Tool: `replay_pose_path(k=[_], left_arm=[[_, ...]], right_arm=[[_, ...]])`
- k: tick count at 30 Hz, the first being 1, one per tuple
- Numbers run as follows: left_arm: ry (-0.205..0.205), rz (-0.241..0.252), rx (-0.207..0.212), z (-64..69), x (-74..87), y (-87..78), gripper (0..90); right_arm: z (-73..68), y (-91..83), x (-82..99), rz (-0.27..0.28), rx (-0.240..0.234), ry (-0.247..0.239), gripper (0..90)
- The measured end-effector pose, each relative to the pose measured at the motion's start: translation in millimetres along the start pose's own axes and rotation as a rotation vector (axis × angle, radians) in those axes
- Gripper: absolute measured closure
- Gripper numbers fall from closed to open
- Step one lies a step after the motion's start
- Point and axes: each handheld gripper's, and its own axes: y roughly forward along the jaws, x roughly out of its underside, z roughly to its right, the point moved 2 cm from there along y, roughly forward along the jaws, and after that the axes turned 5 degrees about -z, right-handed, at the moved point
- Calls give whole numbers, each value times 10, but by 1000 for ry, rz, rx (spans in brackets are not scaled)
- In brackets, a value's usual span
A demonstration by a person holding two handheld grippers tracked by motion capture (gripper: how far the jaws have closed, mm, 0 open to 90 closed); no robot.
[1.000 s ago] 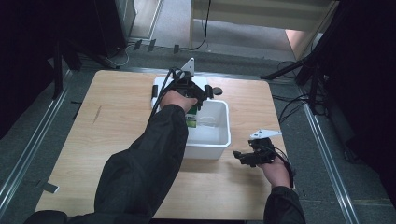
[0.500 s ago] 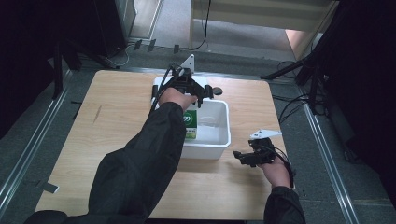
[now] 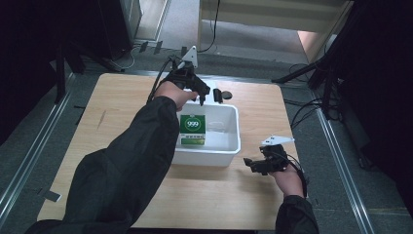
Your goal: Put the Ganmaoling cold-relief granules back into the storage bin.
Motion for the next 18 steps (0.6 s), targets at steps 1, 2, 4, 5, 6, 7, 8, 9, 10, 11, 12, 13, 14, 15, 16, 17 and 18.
replay_pose_path(k=[1, 2, 4, 5, 6, 7, 8, 9, 10, 11, 12, 13, 14, 15, 16, 17, 18], left_arm=[[12, 3, 4, -35, 2, -17, 28], [9, 7, 4, -66, 5, -32, 28], [14, 22, 3, -124, 8, -63, 29], [20, 33, 6, -160, 15, -83, 37], [20, 39, 6, -203, 21, -102, 39], [19, 41, 8, -231, 24, -110, 39], [23, 39, 12, -271, 27, -124, 40], [19, 43, 14, -301, 34, -131, 40], [17, 44, 15, -336, 41, -136, 42], [15, 48, 17, -371, 48, -139, 44], [11, 48, 20, -408, 56, -142, 44], [9, 52, 22, -441, 64, -140, 45], [12, 50, 23, -478, 74, -138, 45], [9, 50, 23, -514, 84, -134, 45], [16, 50, 20, -547, 88, -130, 45], [9, 53, 17, -591, 99, -124, 45], [9, 54, 21, -630, 109, -124, 46]], right_arm=[[-3, 2, 0, -1, 0, 0, 190], [-7, 3, 1, -4, -1, -1, 190], [-12, 8, 4, -10, 0, -7, 190], [-12, 11, 5, -10, -1, -9, 190], [-12, 10, 7, -12, 0, -9, 190], [-11, 8, 7, -11, -1, -8, 190], [-11, 7, 7, -10, -1, -5, 190], [-9, 9, 7, -10, -3, -5, 190], [-9, 10, 8, -11, -1, -4, 190], [-10, 10, 8, -11, -2, -4, 190], [-10, 11, 9, -11, -3, -5, 191], [-11, 11, 9, -12, -2, -5, 190], [-12, 11, 10, -13, 0, -5, 190], [-16, 10, 11, -15, -2, -3, 190], [-16, 11, 11, -15, -2, -3, 190], [-16, 12, 12, -15, -2, -3, 190], [-15, 13, 12, -16, -1, -4, 190]])
